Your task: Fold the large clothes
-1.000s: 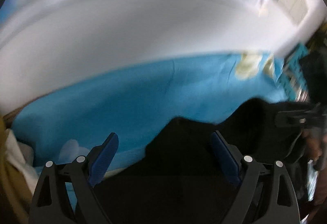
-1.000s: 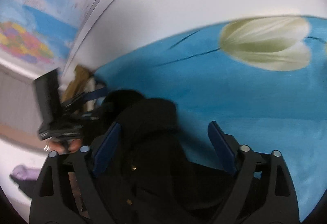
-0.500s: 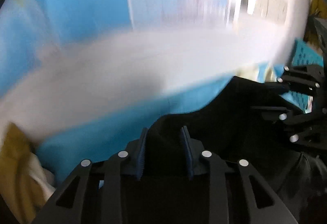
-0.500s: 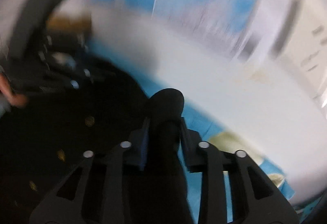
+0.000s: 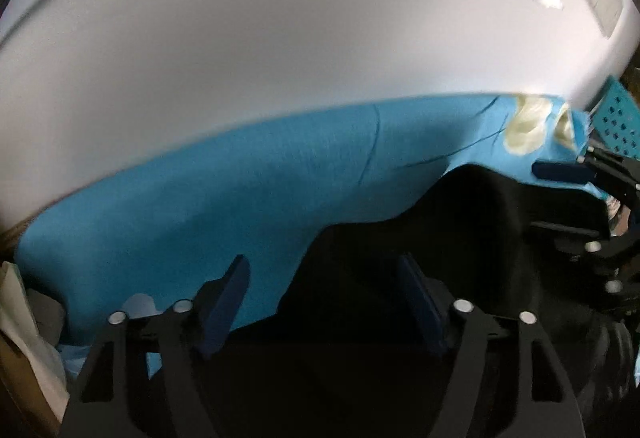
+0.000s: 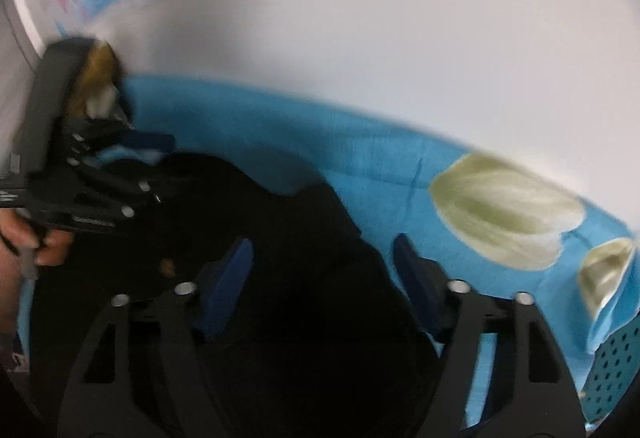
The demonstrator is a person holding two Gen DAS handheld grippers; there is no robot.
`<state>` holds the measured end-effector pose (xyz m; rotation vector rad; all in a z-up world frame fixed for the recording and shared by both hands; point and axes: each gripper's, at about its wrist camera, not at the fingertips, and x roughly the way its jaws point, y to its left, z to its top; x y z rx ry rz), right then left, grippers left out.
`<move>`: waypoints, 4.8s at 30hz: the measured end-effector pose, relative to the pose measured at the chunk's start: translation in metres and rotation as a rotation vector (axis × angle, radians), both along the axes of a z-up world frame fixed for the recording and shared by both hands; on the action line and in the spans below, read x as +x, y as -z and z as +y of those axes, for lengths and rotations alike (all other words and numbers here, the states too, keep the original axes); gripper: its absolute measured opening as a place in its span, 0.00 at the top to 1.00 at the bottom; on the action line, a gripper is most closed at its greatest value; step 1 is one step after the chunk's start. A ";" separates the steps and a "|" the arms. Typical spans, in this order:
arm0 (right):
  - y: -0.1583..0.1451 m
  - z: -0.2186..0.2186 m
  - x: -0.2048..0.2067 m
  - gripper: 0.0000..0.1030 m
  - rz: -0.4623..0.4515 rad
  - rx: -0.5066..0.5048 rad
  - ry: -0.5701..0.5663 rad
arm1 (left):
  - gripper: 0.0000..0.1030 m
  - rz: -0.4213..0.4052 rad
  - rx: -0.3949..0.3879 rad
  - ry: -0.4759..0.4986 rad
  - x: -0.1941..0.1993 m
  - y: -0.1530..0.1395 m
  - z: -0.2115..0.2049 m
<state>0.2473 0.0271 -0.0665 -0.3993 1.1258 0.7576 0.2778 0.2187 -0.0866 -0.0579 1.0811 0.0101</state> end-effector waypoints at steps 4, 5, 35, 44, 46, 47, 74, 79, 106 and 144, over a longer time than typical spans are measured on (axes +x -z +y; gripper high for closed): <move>-0.029 -0.025 -0.009 0.35 -0.027 0.091 0.061 | 0.27 -0.108 0.127 -0.041 -0.018 -0.010 -0.015; -0.045 -0.040 -0.014 0.32 -0.047 0.130 0.083 | 0.23 -0.142 0.143 -0.042 -0.024 -0.017 -0.018; -0.054 -0.345 -0.274 0.94 0.007 0.315 0.362 | 0.09 -0.255 -0.009 0.345 -0.204 -0.046 -0.177; -0.194 -0.324 -0.241 0.94 -0.125 0.626 0.235 | 0.09 -0.263 -0.111 0.327 -0.220 -0.058 -0.154; -0.209 -0.290 -0.235 0.94 -0.103 0.652 0.152 | 0.09 -0.271 -0.150 0.315 -0.223 -0.062 -0.146; -0.211 -0.270 -0.232 0.94 -0.076 0.660 0.102 | 0.09 -0.276 -0.173 0.310 -0.225 -0.065 -0.140; -0.066 -0.202 -0.121 0.22 0.068 0.309 0.307 | 0.07 -0.047 -0.367 0.317 -0.265 0.007 -0.079; -0.035 -0.222 -0.111 0.24 0.140 0.346 0.359 | 0.70 -0.105 -0.250 0.382 -0.274 -0.011 -0.086; -0.015 -0.224 -0.130 0.92 0.195 0.448 0.236 | 0.90 -0.145 -0.118 0.142 -0.284 -0.014 -0.025; -0.057 -0.101 -0.100 0.94 -0.136 0.272 -0.054 | 0.83 -0.228 -0.307 -0.002 -0.291 -0.029 0.029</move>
